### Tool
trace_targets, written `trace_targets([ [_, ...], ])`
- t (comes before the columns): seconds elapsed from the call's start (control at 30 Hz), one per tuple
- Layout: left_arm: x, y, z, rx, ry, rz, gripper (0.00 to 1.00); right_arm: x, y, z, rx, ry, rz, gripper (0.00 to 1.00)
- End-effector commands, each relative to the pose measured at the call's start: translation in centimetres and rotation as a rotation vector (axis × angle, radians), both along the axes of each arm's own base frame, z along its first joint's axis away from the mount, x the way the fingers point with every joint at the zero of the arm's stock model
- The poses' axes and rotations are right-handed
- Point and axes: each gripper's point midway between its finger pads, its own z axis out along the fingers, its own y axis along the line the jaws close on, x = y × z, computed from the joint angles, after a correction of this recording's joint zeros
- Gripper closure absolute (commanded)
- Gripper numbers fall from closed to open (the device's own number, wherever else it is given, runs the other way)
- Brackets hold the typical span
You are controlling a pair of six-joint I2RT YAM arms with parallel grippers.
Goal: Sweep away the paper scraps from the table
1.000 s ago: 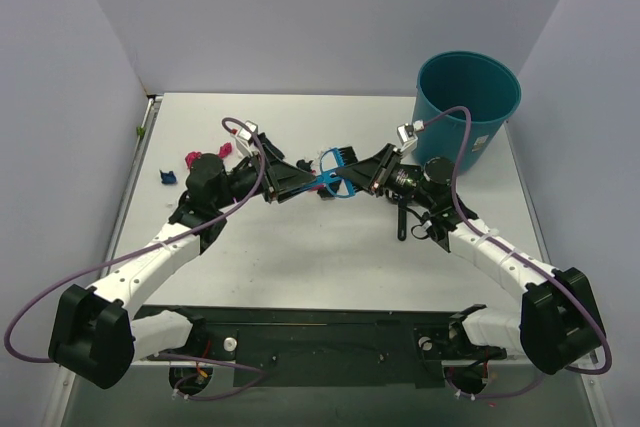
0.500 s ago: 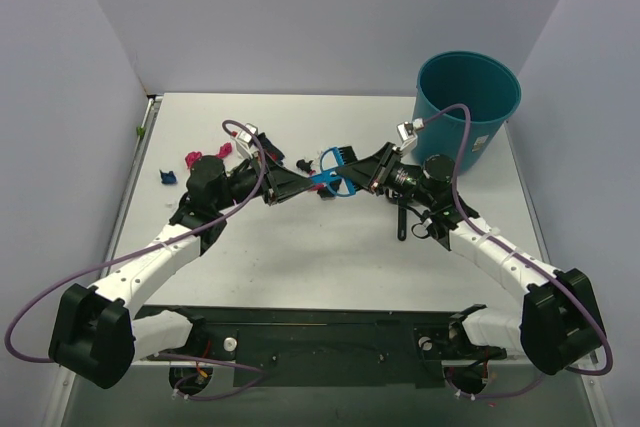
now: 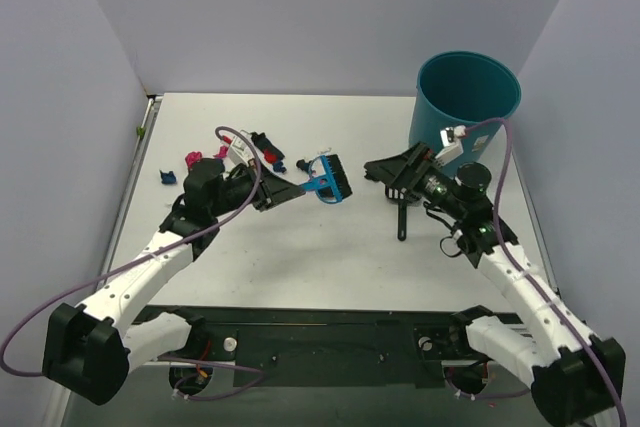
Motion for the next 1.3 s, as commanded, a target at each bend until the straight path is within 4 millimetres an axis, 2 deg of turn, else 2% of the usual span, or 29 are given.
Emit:
trace_targets([
  [0.0, 1.5, 3.8, -1.9, 0.287, -0.110, 0.168, 1.00, -1.3, -5.3, -2.4, -0.287, -0.046, -0.179, 0.02],
  [0.07, 1.8, 5.2, -2.7, 0.370, -0.120, 0.219, 1.00, -2.0, -7.8, -3.9, -0.381, -0.023, -0.274, 0.01],
  [0.17, 2.3, 6.9, -3.4, 0.466, -0.105, 0.288, 1.00, -3.6, -11.6, -7.6, -0.553, 0.096, -0.389, 0.02],
  [0.2, 2.4, 7.8, -4.4, 0.519, -0.068, 0.318, 1.00, -3.9, -12.3, -8.4, -0.594, 0.128, -0.405, 0.03],
  [0.23, 2.8, 8.2, -4.1, 0.538, -0.066, 0.343, 1.00, -4.4, -13.9, -10.0, -0.674, 0.196, -0.452, 0.03],
  [0.27, 3.0, 9.0, -5.1, 0.593, -0.036, 0.368, 1.00, -4.6, -14.4, -10.7, -0.715, 0.220, -0.456, 0.04],
  [0.3, 3.2, 9.3, -4.7, 0.605, -0.040, 0.377, 1.00, -5.1, -15.4, -12.0, -0.791, 0.277, -0.470, 0.05],
  [0.33, 3.2, 9.5, -5.2, 0.638, -0.039, 0.370, 1.00, -5.2, -16.3, -12.5, -0.848, 0.299, -0.498, 0.06],
  [0.37, 3.4, 9.7, -4.8, 0.646, -0.051, 0.373, 1.00, -5.6, -16.2, -13.4, -0.904, 0.337, -0.471, 0.06],
  [0.4, 3.4, 9.9, -4.9, 0.657, -0.041, 0.376, 1.00, -5.7, -16.4, -14.2, -0.964, 0.361, -0.464, 0.11],
  [0.43, 3.6, 10.1, -4.6, 0.653, -0.045, 0.386, 1.00, -5.7, -15.8, -14.2, -0.989, 0.349, -0.441, 0.15],
  [0.53, 3.6, 10.1, -4.1, 0.623, -0.067, 0.390, 1.00, -5.1, -15.0, -15.1, -1.062, 0.351, -0.438, 0.17],
  [0.67, 3.2, 10.5, -3.7, 0.596, -0.078, 0.402, 1.00, -3.4, -13.5, -17.0, -1.063, 0.343, -0.441, 0.22],
  [0.77, 2.7, 11.7, -3.7, 0.632, -0.047, 0.416, 1.00, -2.4, -13.2, -18.3, -1.079, 0.362, -0.466, 0.25],
  [0.87, 2.5, 12.5, -2.8, 0.665, -0.059, 0.423, 1.00, -1.2, -13.0, -19.4, -1.114, 0.382, -0.478, 0.28],
  [1.07, 2.0, 16.1, -2.0, 0.830, -0.057, 0.518, 1.00, 0.3, -12.3, -20.8, -1.121, 0.404, -0.477, 0.40],
  [1.13, 1.8, 17.0, -2.0, 0.881, -0.067, 0.527, 1.00, 0.5, -12.2, -21.4, -1.120, 0.415, -0.482, 0.41],
  [1.17, 1.7, 17.1, -2.0, 0.889, -0.071, 0.528, 1.00, 0.6, -12.2, -21.6, -1.118, 0.419, -0.487, 0.46],
  [1.27, 1.4, 16.8, -2.2, 0.879, -0.090, 0.508, 1.00, 0.8, -12.4, -22.8, -1.121, 0.457, -0.485, 0.47],
])
